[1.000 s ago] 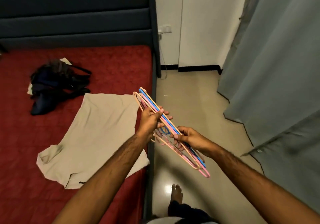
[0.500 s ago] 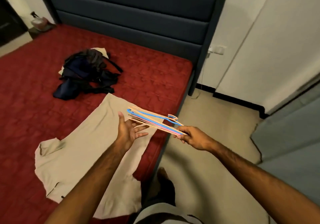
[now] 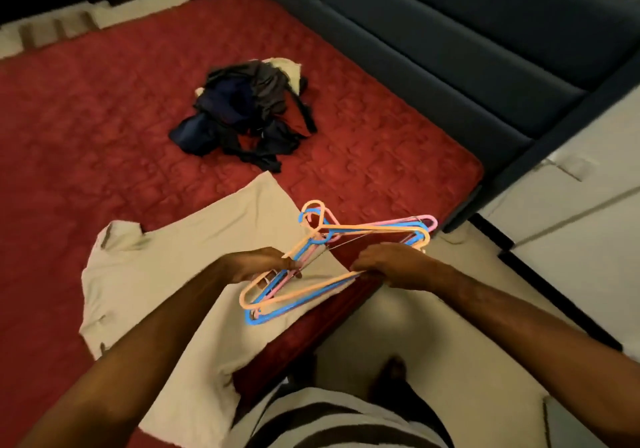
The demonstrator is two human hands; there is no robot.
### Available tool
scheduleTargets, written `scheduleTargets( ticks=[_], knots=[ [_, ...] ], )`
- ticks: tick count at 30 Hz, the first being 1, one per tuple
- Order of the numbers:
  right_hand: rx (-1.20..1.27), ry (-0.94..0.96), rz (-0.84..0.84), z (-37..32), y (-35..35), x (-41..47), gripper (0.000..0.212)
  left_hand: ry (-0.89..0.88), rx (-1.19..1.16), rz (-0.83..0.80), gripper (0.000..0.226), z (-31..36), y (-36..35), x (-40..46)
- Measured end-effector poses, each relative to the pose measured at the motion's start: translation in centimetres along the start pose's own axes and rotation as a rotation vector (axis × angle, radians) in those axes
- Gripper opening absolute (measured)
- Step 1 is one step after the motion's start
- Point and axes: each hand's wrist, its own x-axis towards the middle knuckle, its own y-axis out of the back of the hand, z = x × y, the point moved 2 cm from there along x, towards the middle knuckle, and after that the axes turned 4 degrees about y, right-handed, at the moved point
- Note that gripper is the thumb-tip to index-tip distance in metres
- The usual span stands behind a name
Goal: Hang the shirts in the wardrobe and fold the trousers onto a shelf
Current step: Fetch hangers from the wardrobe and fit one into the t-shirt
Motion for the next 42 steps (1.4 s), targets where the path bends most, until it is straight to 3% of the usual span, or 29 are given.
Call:
scheduleTargets(
  ticks=[1, 6, 9, 15, 20, 23, 28, 30, 32, 33, 35, 37, 38, 40, 42],
  knots=[
    [-0.04, 0.042, -0.029, 1.4, 0.3, 1.1, 0.026, -0.011, 0.022, 0.065, 0.046, 0.6, -0.6, 0.1],
    [-0.167, 0.248, -0.173, 7.4, 1.2, 4.9, 0.026, -0.089, -0.317, 0.324, 0.015, 0.9, -3.7, 1.8],
    [-0.187, 0.321, -0.267, 10.6, 2.4, 6.7, 0.036, -0.057, -0.429, 0.543, 0.015, 1.6, -5.4, 3.0],
    [-0.188, 0.421, -0.513, 12.6, 3.2, 12.7, 0.025, 0.009, -0.612, 1.012, 0.012, 2.1, -8.7, 3.1],
    [-0.18, 0.526, -0.719, 10.3, 3.8, 19.7, 0.032, 0.062, -0.655, 1.135, 0.023, -1.2, -7.8, 2.3],
    [-0.134, 0.591, -0.609, 8.6, 4.2, 23.9, 0.034, 0.074, -0.783, 1.167, 0.031, -3.5, -6.7, 1.7],
    [0.221, 0.556, -0.418, 3.7, 3.4, 31.9, 0.05, 0.047, -1.058, 1.111, 0.032, -8.4, -5.3, 1.9],
    [0.129, 0.652, -0.274, 1.4, 2.6, 34.8, 0.06, 0.051, -1.071, 1.138, 0.032, -9.8, -5.9, 1.6],
    [-0.161, 0.73, -0.192, -0.4, 1.5, 37.1, 0.074, 0.038, -1.081, 1.16, 0.032, -11.1, -6.8, 1.4],
    [-0.309, 0.756, -0.247, -1.5, 0.3, 38.4, 0.079, 0.026, -1.105, 1.171, 0.031, -11.9, -7.3, 1.5],
    [-0.465, 0.769, -0.544, -3.4, -2.8, 41.1, 0.068, -0.009, -1.182, 1.198, 0.03, -13.6, -8.4, 2.1],
    [-0.383, 0.634, -0.952, -4.8, -5.6, 42.5, 0.04, -0.013, -1.228, 1.244, 0.026, -15.2, -9.1, 2.7],
    [-0.294, 0.584, -1.076, -5.4, -7.1, 42.9, 0.029, 0.01, -1.235, 1.284, 0.024, -16.1, -9.4, 3.1],
    [-0.189, 0.572, -1.11, -6.1, -9.6, 43.8, 0.02, 0.056, -1.246, 1.346, 0.024, -17.9, -9.9, 4.3],
    [-0.19, 0.631, -1.029, -6.3, -11.9, 44.6, 0.022, 0.103, -1.257, 1.367, 0.023, -19.2, -10.0, 5.7]
  ],
)
